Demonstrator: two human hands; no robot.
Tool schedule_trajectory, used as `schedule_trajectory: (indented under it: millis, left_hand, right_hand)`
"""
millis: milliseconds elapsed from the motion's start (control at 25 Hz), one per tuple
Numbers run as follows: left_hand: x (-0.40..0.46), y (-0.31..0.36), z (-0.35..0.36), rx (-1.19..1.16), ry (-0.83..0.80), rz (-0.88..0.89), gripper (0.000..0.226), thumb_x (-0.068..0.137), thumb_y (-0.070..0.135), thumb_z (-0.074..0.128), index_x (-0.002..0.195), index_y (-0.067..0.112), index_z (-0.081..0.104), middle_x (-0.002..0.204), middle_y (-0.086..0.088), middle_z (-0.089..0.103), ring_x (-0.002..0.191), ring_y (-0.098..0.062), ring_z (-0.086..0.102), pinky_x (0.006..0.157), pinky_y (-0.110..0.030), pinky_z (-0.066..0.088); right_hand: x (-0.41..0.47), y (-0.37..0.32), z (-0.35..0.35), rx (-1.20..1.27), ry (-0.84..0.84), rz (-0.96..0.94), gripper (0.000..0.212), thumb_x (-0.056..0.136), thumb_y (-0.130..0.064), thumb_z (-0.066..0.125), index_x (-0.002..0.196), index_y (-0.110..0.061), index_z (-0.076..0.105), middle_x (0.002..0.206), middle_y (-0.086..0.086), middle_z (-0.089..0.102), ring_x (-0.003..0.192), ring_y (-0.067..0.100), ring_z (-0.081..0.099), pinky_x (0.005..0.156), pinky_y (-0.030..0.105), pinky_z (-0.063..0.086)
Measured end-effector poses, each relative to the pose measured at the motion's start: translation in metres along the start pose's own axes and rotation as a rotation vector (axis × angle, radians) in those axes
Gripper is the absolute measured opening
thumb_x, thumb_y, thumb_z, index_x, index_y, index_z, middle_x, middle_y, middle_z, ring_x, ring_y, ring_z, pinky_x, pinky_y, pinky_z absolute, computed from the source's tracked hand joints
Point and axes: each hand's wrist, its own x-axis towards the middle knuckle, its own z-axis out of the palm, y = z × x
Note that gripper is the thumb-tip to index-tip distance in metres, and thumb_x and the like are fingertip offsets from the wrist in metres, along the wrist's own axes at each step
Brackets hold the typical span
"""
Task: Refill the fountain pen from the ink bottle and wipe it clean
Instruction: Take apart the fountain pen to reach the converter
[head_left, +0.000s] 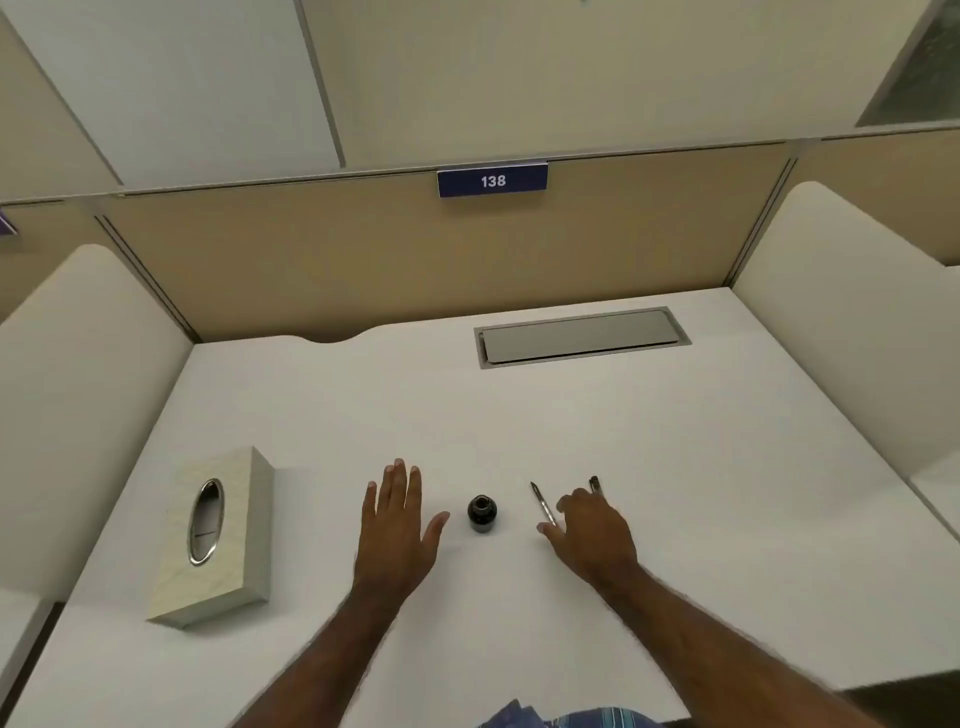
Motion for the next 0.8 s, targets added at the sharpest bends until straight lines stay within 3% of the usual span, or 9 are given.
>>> schedule_trajectory:
  millis: [80, 240, 360, 560, 680, 800]
  left_hand:
    - [-0.005, 0.000, 0.000, -0.088, 0.017, -0.082, 0.081, 0.099, 0.061, 0.028, 0.153, 0.002, 0.041, 0.164, -0.020, 0.034, 0.153, -0.034, 0.031, 0.124, -0.051, 0.025]
    - [-0.020, 0.005, 0.004, -0.133, 0.051, -0.100, 0.079, 0.100, 0.063, 0.026, 0.147, 0.004, 0.050, 0.160, -0.017, 0.043, 0.149, -0.032, 0.039, 0.120, -0.047, 0.034]
    - [-0.025, 0.014, 0.006, -0.171, 0.105, -0.063, 0.061, 0.101, 0.054, 0.041, 0.132, 0.007, 0.064, 0.151, -0.013, 0.055, 0.140, -0.031, 0.051, 0.112, -0.046, 0.044]
    - [-0.030, 0.033, 0.012, -0.257, 0.187, 0.045, 0.035, 0.098, 0.033, 0.067, 0.126, 0.012, 0.067, 0.134, -0.005, 0.065, 0.125, -0.023, 0.061, 0.104, -0.038, 0.049]
    - [-0.033, 0.049, 0.012, -0.320, 0.153, 0.087, 0.030, 0.099, 0.033, 0.065, 0.125, 0.017, 0.065, 0.121, 0.004, 0.066, 0.114, -0.016, 0.062, 0.091, -0.030, 0.052]
    - [-0.034, 0.065, 0.018, -0.440, 0.049, 0.040, 0.025, 0.099, 0.033, 0.067, 0.120, 0.020, 0.066, 0.113, 0.009, 0.067, 0.106, -0.010, 0.061, 0.087, -0.026, 0.051]
  right_hand:
    - [-0.004, 0.000, 0.005, 0.058, -0.094, 0.063, 0.046, 0.099, -0.060, 0.057, 0.123, -0.021, 0.065, 0.124, -0.003, 0.063, 0.127, 0.020, 0.058, 0.097, 0.035, 0.052]
    - [-0.010, 0.000, 0.012, 0.092, -0.113, 0.094, 0.042, 0.100, -0.055, 0.059, 0.120, -0.018, 0.065, 0.122, 0.000, 0.062, 0.117, 0.022, 0.060, 0.090, 0.035, 0.051]
    - [-0.007, 0.000, 0.011, 0.136, -0.121, 0.128, 0.036, 0.100, -0.048, 0.061, 0.116, -0.016, 0.067, 0.121, 0.003, 0.063, 0.114, 0.026, 0.062, 0.089, 0.036, 0.052]
    - [-0.010, 0.006, 0.019, 0.188, -0.126, 0.147, 0.027, 0.101, -0.036, 0.063, 0.114, -0.013, 0.071, 0.119, 0.006, 0.064, 0.112, 0.029, 0.064, 0.088, 0.037, 0.053]
    - [-0.011, 0.008, 0.024, 0.248, -0.106, 0.168, 0.023, 0.101, -0.028, 0.060, 0.110, -0.011, 0.073, 0.114, 0.007, 0.068, 0.108, 0.030, 0.066, 0.086, 0.038, 0.054]
    - [-0.013, 0.010, 0.024, 0.322, -0.099, 0.217, 0.023, 0.098, -0.022, 0.058, 0.104, -0.008, 0.074, 0.108, 0.010, 0.071, 0.102, 0.033, 0.068, 0.083, 0.038, 0.056]
